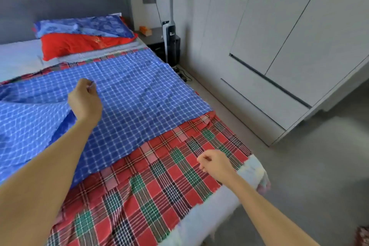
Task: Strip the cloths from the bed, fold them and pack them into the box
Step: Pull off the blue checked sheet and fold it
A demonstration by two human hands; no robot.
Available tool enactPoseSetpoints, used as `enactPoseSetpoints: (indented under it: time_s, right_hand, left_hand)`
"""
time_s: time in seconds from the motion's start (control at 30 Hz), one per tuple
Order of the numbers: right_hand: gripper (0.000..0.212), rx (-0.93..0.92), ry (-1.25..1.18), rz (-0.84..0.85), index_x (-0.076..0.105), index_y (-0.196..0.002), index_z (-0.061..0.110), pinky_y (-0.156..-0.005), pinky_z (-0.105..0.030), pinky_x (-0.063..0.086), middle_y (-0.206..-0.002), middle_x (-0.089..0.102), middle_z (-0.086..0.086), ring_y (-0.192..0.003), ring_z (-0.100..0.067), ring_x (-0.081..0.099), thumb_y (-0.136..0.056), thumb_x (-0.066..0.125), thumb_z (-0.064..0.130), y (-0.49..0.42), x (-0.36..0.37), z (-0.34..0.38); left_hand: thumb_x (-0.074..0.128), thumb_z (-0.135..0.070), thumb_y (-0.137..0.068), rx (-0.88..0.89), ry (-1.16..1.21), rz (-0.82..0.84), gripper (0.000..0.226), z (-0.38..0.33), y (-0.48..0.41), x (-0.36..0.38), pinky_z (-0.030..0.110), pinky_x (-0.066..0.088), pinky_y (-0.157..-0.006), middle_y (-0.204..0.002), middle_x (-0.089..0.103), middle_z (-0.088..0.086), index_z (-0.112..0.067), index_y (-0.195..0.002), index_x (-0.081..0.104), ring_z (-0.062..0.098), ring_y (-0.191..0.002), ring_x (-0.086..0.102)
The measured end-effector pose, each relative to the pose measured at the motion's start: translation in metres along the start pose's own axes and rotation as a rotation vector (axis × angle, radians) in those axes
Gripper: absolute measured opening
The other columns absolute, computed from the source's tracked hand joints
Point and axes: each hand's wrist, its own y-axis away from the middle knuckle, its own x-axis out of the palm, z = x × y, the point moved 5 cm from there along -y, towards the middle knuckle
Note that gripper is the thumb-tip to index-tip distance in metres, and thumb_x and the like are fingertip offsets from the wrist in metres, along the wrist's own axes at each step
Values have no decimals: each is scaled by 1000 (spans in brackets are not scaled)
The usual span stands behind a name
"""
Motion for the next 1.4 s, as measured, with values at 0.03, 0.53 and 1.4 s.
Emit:
enactPoseSetpoints:
  time_s: [0.03,0.53,1.4]
  right_hand:
    - [21,16,2,-12,67,-79,17,-74,-32,56,-72,67,7,-70,-14,65,-94,52,17,-7,-17,-18]
    - [22,181,-91,-21,68,-79,23,-69,-38,56,-65,67,5,-70,-27,67,-94,52,17,-197,-178,-190]
    - [51,366,-444,35,56,-107,-5,-72,-38,48,-100,60,-17,-92,-30,60,-79,73,35,-615,-43,-314]
  left_hand:
    - [41,-8,-99,11,-2,-2,17,-10,5,27,38,36,-61,-79,53,13,-4,-98,57,24,-70,46]
    - [46,-11,-97,156,71,102,19,-212,4,319,31,35,-61,-74,56,10,-2,-87,59,21,-67,47]
    - [57,-21,-94,-436,196,220,20,-43,145,582,27,41,-60,-79,68,15,-29,-77,49,37,-79,65]
